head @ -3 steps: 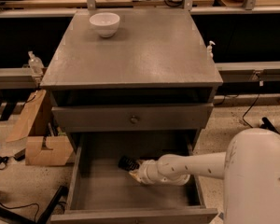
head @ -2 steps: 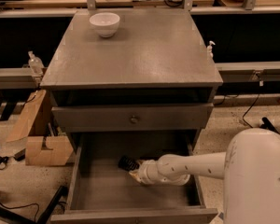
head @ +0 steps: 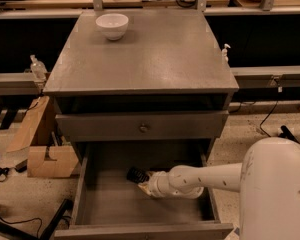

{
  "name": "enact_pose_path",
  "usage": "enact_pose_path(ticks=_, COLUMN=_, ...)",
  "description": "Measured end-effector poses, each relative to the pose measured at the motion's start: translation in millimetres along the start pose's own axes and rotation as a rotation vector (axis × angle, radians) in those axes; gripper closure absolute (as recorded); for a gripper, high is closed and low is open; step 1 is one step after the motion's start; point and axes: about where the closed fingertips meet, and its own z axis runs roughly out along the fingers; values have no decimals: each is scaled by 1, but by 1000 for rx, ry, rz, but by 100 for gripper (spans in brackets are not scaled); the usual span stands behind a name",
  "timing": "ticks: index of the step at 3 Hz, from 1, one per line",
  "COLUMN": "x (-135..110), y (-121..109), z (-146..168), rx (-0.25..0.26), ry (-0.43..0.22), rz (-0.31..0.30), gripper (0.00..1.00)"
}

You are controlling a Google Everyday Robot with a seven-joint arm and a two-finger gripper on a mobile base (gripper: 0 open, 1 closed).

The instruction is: Pick rxbar chocolate from middle drawer and place on counter

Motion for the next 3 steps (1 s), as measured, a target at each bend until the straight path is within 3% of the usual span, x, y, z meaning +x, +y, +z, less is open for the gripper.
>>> enact_pose_path(ticks=3, x=0, y=0, z=0, rx=0, ry=0, rz=0, gripper=100)
